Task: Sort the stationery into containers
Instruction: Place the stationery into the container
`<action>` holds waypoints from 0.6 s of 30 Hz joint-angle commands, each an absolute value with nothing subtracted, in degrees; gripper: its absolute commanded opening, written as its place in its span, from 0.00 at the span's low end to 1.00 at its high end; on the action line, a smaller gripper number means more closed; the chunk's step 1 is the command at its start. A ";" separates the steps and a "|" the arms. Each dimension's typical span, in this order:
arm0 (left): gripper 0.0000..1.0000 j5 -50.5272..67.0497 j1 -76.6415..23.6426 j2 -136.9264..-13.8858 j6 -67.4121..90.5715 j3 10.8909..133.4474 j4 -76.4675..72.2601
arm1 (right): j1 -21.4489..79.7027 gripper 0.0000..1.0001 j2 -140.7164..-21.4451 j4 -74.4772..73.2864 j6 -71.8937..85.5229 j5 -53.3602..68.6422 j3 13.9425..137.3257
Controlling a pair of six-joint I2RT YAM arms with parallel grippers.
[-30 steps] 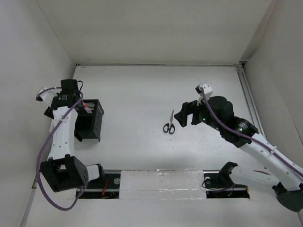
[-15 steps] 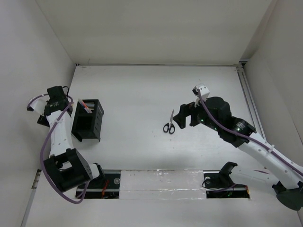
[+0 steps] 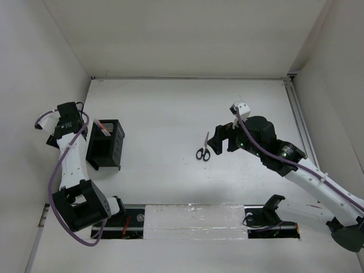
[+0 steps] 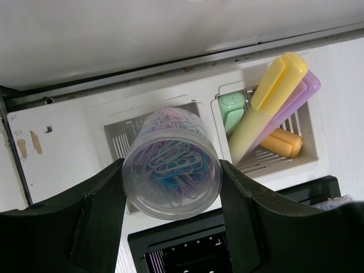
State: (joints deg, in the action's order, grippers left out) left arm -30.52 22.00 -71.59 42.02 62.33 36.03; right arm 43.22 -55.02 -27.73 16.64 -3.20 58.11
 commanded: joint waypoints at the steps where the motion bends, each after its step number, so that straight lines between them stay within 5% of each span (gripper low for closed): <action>1: 0.00 -31.99 20.05 -70.66 42.44 62.23 35.16 | 43.77 0.99 -54.76 -23.91 16.00 -3.78 57.57; 18: 0.00 -32.52 18.54 -68.03 45.35 60.47 36.39 | 43.77 0.99 -54.76 -23.38 16.00 -3.25 57.57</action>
